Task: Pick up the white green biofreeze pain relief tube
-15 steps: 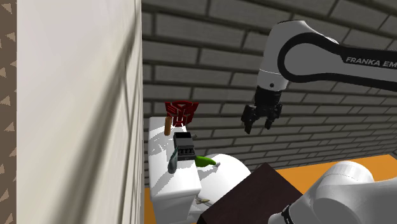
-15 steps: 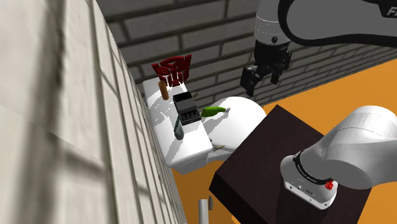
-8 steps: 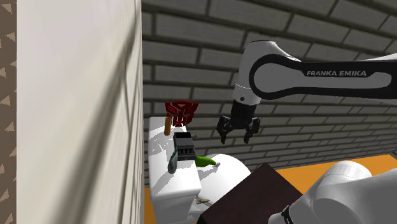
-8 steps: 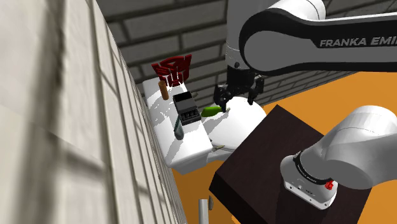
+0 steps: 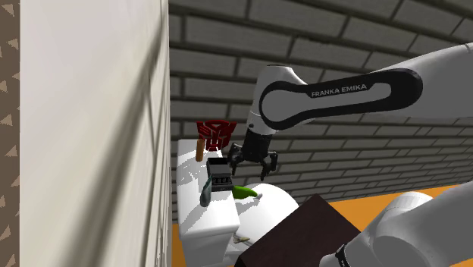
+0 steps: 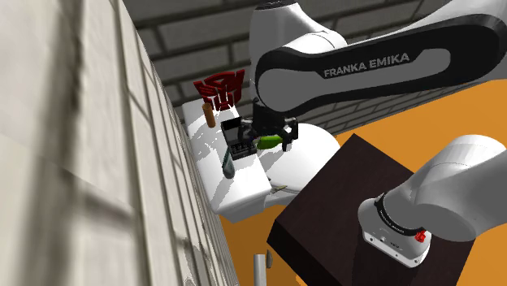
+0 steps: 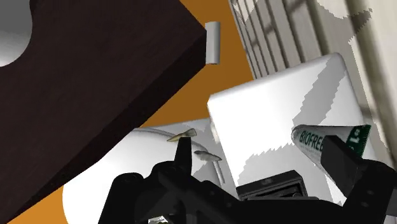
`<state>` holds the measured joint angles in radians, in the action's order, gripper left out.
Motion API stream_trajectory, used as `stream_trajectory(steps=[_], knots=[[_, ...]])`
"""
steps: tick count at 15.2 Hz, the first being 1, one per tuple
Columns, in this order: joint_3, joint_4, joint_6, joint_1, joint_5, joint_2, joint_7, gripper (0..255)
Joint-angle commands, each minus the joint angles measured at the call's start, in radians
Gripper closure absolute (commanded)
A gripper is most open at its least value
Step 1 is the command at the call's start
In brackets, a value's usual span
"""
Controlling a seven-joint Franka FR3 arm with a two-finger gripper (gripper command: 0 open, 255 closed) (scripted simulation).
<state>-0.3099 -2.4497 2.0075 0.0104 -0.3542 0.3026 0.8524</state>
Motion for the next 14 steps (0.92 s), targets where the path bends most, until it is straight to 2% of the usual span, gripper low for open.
stream_trajectory(steps=[1, 10, 14], knots=[[-0.027, 0.031, 0.063, 0.002, -0.021, -0.077, 0.074, 0], [-0.072, 0.215, 0.3, 0.017, -0.026, -0.425, 0.357, 0], [-0.07, 0.214, 0.345, 0.023, -0.024, -0.468, 0.36, 0]])
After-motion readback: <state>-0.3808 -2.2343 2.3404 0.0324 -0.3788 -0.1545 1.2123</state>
